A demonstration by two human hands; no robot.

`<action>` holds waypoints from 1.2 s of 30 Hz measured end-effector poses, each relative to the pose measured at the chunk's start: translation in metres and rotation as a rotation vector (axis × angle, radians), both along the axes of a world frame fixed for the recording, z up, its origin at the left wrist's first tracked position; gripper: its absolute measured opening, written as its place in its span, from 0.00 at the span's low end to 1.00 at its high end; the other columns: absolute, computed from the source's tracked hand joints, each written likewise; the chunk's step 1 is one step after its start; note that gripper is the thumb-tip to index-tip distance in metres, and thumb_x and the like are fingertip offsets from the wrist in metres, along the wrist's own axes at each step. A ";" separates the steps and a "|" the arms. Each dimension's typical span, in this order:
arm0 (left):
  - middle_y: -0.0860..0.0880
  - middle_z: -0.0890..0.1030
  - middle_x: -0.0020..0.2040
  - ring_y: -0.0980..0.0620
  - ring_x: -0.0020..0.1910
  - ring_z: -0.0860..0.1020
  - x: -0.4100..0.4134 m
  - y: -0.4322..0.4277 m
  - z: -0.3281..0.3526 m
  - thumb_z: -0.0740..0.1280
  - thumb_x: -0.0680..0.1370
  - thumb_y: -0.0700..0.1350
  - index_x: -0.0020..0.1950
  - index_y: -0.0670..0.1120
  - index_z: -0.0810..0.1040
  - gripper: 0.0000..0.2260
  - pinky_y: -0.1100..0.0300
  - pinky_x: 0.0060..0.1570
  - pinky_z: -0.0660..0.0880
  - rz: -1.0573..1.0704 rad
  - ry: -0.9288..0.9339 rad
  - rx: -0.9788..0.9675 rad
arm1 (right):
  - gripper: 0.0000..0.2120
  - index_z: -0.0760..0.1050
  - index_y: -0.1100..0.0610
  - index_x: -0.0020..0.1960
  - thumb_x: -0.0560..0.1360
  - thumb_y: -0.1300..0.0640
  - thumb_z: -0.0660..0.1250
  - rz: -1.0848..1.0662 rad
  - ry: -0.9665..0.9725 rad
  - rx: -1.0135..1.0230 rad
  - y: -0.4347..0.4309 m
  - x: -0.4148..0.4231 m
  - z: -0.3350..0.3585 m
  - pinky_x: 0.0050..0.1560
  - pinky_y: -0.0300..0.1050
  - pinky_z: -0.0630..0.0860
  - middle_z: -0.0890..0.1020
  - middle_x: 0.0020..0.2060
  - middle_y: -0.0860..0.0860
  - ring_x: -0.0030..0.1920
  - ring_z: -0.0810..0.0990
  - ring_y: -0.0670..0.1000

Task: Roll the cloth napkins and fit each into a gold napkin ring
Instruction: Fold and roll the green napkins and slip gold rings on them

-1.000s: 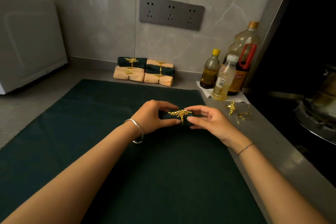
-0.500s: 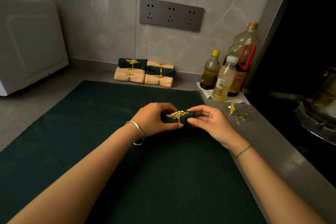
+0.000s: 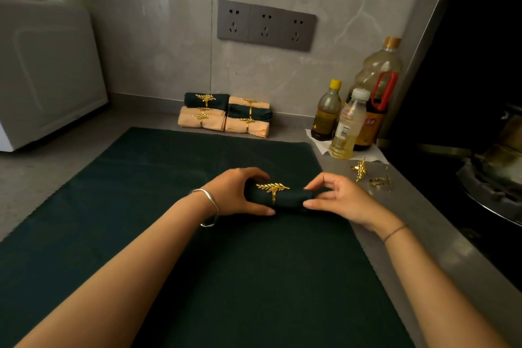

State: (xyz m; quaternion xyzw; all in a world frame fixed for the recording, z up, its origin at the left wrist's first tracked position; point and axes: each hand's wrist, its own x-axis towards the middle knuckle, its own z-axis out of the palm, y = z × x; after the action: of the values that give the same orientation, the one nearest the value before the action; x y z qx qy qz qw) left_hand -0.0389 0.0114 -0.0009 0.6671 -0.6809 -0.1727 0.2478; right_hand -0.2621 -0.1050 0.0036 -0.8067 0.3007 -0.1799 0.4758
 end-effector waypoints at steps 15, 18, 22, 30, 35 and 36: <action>0.56 0.78 0.51 0.60 0.46 0.76 0.005 0.000 -0.002 0.73 0.69 0.54 0.61 0.51 0.75 0.22 0.70 0.45 0.73 0.040 -0.048 -0.004 | 0.19 0.76 0.45 0.59 0.68 0.47 0.73 0.085 0.132 -0.489 0.023 0.046 -0.006 0.56 0.35 0.71 0.77 0.51 0.37 0.53 0.75 0.38; 0.54 0.79 0.52 0.58 0.47 0.77 0.004 -0.001 -0.002 0.73 0.69 0.55 0.61 0.51 0.75 0.22 0.65 0.47 0.76 0.054 -0.069 -0.003 | 0.18 0.77 0.45 0.57 0.68 0.47 0.74 0.055 0.117 -0.495 0.022 0.044 -0.006 0.54 0.35 0.72 0.78 0.50 0.38 0.51 0.76 0.38; 0.53 0.78 0.55 0.56 0.50 0.76 0.004 -0.002 -0.003 0.73 0.68 0.57 0.61 0.53 0.74 0.24 0.59 0.52 0.77 0.070 -0.092 0.014 | 0.20 0.76 0.46 0.59 0.68 0.48 0.74 0.052 0.104 -0.495 0.025 0.045 -0.007 0.52 0.31 0.71 0.78 0.51 0.38 0.51 0.76 0.37; 0.53 0.79 0.54 0.57 0.49 0.76 0.026 0.018 0.030 0.67 0.72 0.58 0.61 0.48 0.76 0.22 0.62 0.53 0.73 0.161 0.033 0.157 | 0.21 0.75 0.50 0.61 0.70 0.53 0.73 0.031 0.211 -0.330 0.012 0.013 0.007 0.49 0.22 0.67 0.77 0.54 0.42 0.52 0.74 0.37; 0.48 0.82 0.46 0.54 0.42 0.80 0.022 0.020 0.024 0.68 0.74 0.52 0.57 0.45 0.79 0.16 0.63 0.44 0.78 0.218 0.123 0.201 | 0.21 0.75 0.50 0.59 0.68 0.53 0.74 -0.068 0.224 -0.183 0.006 0.001 0.010 0.42 0.28 0.72 0.78 0.49 0.43 0.47 0.77 0.39; 0.48 0.82 0.45 0.54 0.42 0.80 0.020 0.021 0.023 0.68 0.74 0.50 0.58 0.45 0.79 0.15 0.64 0.44 0.78 0.225 0.184 0.195 | 0.21 0.76 0.51 0.59 0.68 0.54 0.75 -0.105 0.205 -0.145 0.004 0.000 0.010 0.42 0.28 0.72 0.79 0.50 0.45 0.47 0.77 0.39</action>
State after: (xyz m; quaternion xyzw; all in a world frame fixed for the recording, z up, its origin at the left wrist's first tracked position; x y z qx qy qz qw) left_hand -0.0191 0.0327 0.0220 0.7414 -0.5563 -0.2697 0.2610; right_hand -0.2625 -0.1010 0.0135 -0.8364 0.3759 -0.1424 0.3726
